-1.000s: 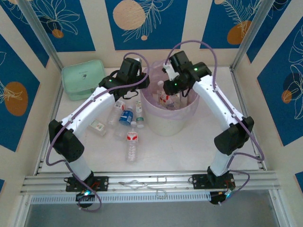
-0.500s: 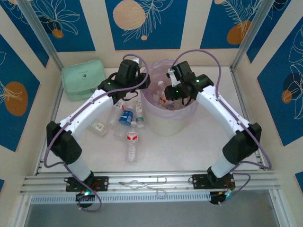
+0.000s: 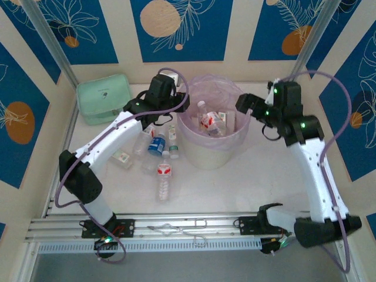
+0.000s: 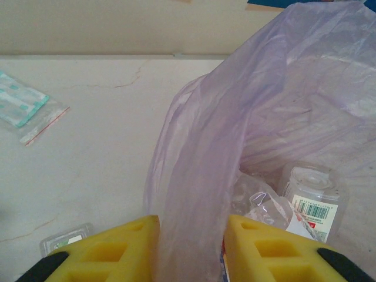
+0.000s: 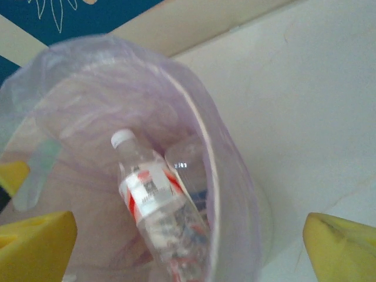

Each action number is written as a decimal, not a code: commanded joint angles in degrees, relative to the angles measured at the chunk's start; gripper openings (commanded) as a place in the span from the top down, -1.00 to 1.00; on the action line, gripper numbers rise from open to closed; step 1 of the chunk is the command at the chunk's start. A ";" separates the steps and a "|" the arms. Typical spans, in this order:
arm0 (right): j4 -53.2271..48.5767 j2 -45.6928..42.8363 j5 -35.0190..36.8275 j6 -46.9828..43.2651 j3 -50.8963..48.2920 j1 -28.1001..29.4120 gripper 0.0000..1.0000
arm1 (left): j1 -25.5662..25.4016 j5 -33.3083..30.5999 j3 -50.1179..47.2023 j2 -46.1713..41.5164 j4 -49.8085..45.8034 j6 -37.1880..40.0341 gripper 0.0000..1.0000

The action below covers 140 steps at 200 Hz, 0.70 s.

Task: Put the plastic bottles in the bin

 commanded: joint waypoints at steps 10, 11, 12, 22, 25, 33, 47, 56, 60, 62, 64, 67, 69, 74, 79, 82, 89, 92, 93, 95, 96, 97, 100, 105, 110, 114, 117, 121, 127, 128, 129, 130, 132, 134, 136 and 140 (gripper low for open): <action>7.90 -7.92 -0.97 4.18 -7.30 -1.52 -0.98 | -1.90 1.57 1.50 2.58 -0.36 1.41 0.27; 7.77 -8.03 -0.68 4.27 -7.22 -1.73 -0.98 | -1.97 1.57 1.52 2.63 -0.34 1.41 0.27; 7.69 -8.05 -0.57 4.22 -7.19 -1.82 -0.98 | -2.01 1.53 1.58 2.65 -0.29 1.45 0.27; 6.39 -8.07 -0.31 3.94 -6.62 -2.34 -0.98 | -2.54 1.56 2.06 3.24 -0.14 1.15 0.26; 6.16 -8.07 -0.55 3.62 -6.51 -2.43 -0.98 | -2.64 1.69 2.26 3.51 -0.09 1.03 0.25; 6.51 -8.13 -0.98 2.40 -6.77 -2.47 -0.98 | -2.75 2.37 2.85 3.89 -0.19 0.96 0.23; 8.88 -9.09 -2.22 1.08 -8.45 -2.45 -0.98 | -2.84 1.84 3.29 3.85 -0.39 1.27 0.18; 10.25 -10.24 -2.42 1.99 -10.20 -2.70 -0.98 | -2.84 1.18 3.37 3.45 -1.00 1.97 0.07; 10.86 -10.81 -2.40 2.67 -10.93 -2.85 -0.98 | -2.84 0.91 3.59 3.26 -1.60 2.37 0.01; 11.14 -11.08 -2.33 2.95 -11.34 -3.02 -0.98 | -2.82 0.77 3.75 3.11 -1.92 2.61 -0.03; 11.41 -11.41 -2.32 3.24 -11.77 -3.11 -0.98 | -2.80 0.60 3.88 3.00 -2.26 2.98 -0.07; 11.73 -11.83 -2.31 3.64 -12.27 -3.35 -0.98 | -2.84 0.41 4.08 2.68 -2.66 3.43 -0.13; 11.91 -12.13 -2.31 4.01 -12.60 -3.52 -0.98 | -2.84 0.20 4.16 2.50 -2.97 3.78 -0.18; 12.20 -12.81 -2.23 4.79 -13.34 -4.00 -0.98 | -2.80 -0.46 4.42 1.88 -3.61 4.78 -0.33; 12.54 -13.56 -2.27 5.53 -14.04 -4.64 -0.98 | -2.83 -1.33 4.59 1.16 -4.24 5.82 -0.47; 12.84 -14.03 -2.42 5.95 -14.43 -5.04 -0.98 | -2.84 -1.92 4.70 0.69 -4.66 6.35 -0.56; 13.60 -14.88 -3.21 6.54 -15.39 -6.06 -0.98 | -2.74 -3.30 5.19 -0.52 -5.39 7.71 -0.73; 14.04 -15.35 -3.68 6.79 -15.73 -6.49 -0.98 | -2.75 -3.94 5.41 -1.06 -5.64 8.16 -0.79; 14.16 -15.49 -3.83 6.88 -15.84 -6.71 -0.98 | -2.71 -4.17 5.45 -1.22 -5.79 8.34 -0.81; 14.39 -15.72 -4.10 7.10 -16.04 -6.95 -0.98 | -2.75 -4.68 5.60 -1.55 -6.02 8.59 -0.87; 14.51 -15.81 -4.22 7.21 -16.13 -7.11 -0.98 | -2.75 -4.94 5.68 -1.72 -6.16 8.69 -0.89; 14.62 -15.94 -4.32 7.31 -16.26 -7.28 -0.98 | -2.75 -5.24 5.72 -1.85 -6.27 8.78 -0.92; 14.90 -16.31 -4.67 7.51 -16.52 -7.63 -0.98 | -2.75 -5.98 5.89 -2.49 -6.56 9.05 -0.97; 15.33 -16.81 -4.84 7.98 -16.98 -8.15 -0.98 | -2.63 -6.95 6.11 -3.44 -6.73 9.54 -0.99; 15.75 -17.27 -4.67 8.23 -17.36 -8.55 -0.98 | -2.67 -7.70 6.12 -4.52 -6.82 10.18 -0.99; 16.02 -17.60 -4.41 8.29 -17.59 -8.74 -0.98 | -2.67 -8.30 6.16 -5.41 -6.89 10.70 -0.99; 16.07 -17.83 -4.11 8.29 -17.77 -8.90 -0.98 | -2.67 -8.80 6.12 -5.93 -7.03 11.01 -0.99; 16.08 -18.15 -3.52 8.29 -17.88 -9.06 -0.98 | -2.63 -9.38 6.16 -6.96 -7.25 11.41 -0.99; 15.81 -18.38 -2.49 8.44 -17.98 -9.27 -0.98 | -2.66 -10.38 6.27 -8.34 -7.93 12.11 -0.99; 15.75 -18.45 -2.31 8.46 -17.98 -9.32 -0.98 | -2.66 -10.56 6.28 -8.59 -8.08 12.20 -0.99; 15.68 -18.49 -2.14 8.46 -17.98 -9.35 -0.98 | -2.67 -10.78 6.29 -8.80 -8.25 12.34 -0.99; 15.64 -18.51 -2.00 8.46 -17.98 -9.37 -0.98 | -2.67 -11.02 6.29 -9.08 -8.37 12.41 -0.99; 15.55 -18.61 -1.73 8.53 -18.02 -9.44 -0.98 | -2.67 -11.42 6.29 -9.56 -8.68 12.68 -0.99; 15.48 -18.61 -1.40 8.62 -18.05 -9.59 -0.98 | -2.63 -11.96 6.29 -9.88 -9.03 12.84 -0.99; 15.40 -18.68 -1.18 8.64 -18.06 -9.63 -0.98 | -2.66 -12.53 6.29 -10.42 -9.42 13.05 -0.99; 15.30 -18.76 -0.82 8.77 -18.07 -9.79 -0.98 | -2.59 -13.72 6.31 -11.44 -10.42 13.44 -0.99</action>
